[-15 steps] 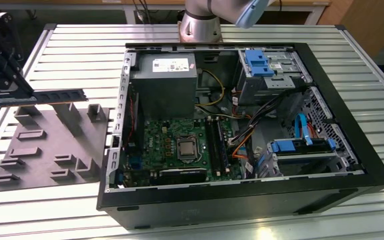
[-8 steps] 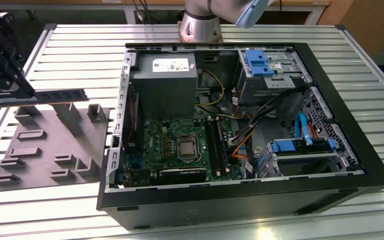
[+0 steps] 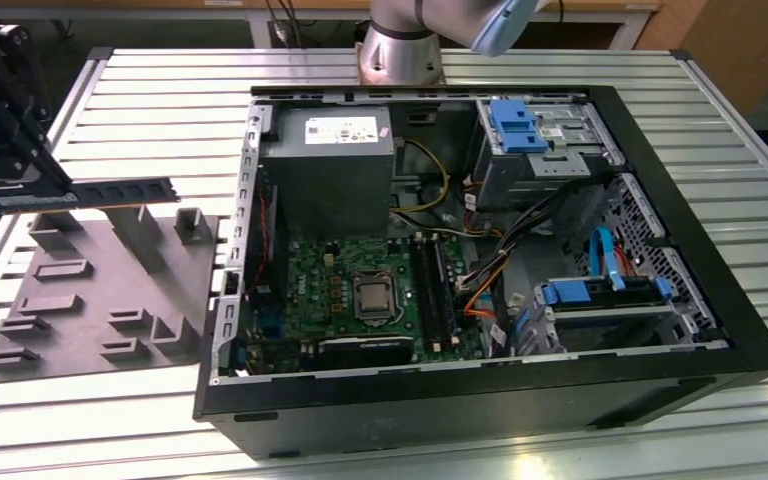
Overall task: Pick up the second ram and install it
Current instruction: 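Pick up the second ram and move it above second insertion slot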
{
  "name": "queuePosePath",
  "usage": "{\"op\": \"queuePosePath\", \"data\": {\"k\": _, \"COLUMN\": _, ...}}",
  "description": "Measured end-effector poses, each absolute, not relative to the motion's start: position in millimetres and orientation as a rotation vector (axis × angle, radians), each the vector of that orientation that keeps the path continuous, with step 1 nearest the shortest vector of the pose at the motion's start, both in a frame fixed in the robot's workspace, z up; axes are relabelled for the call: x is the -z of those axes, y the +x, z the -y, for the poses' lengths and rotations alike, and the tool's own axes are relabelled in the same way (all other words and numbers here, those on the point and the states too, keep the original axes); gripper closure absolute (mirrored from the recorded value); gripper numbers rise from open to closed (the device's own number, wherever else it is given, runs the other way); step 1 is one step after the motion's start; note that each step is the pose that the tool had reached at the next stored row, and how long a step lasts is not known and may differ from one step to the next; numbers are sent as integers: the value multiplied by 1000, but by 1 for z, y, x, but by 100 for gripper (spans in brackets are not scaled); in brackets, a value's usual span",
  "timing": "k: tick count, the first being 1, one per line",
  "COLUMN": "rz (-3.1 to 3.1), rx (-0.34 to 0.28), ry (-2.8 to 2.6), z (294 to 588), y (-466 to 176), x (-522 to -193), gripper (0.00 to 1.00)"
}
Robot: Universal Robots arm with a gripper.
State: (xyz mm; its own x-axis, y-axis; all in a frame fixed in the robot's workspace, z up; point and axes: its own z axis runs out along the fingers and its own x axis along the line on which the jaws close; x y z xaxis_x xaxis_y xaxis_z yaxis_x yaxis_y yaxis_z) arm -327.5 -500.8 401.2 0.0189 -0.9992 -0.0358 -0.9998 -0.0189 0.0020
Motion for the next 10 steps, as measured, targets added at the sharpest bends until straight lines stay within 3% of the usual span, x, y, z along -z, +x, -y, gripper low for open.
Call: {"op": "queuePosePath", "data": {"k": 10, "rz": -2184, "rx": -42, "ry": -2225, "z": 501, "y": -325, "x": -401, "gripper": 89}}
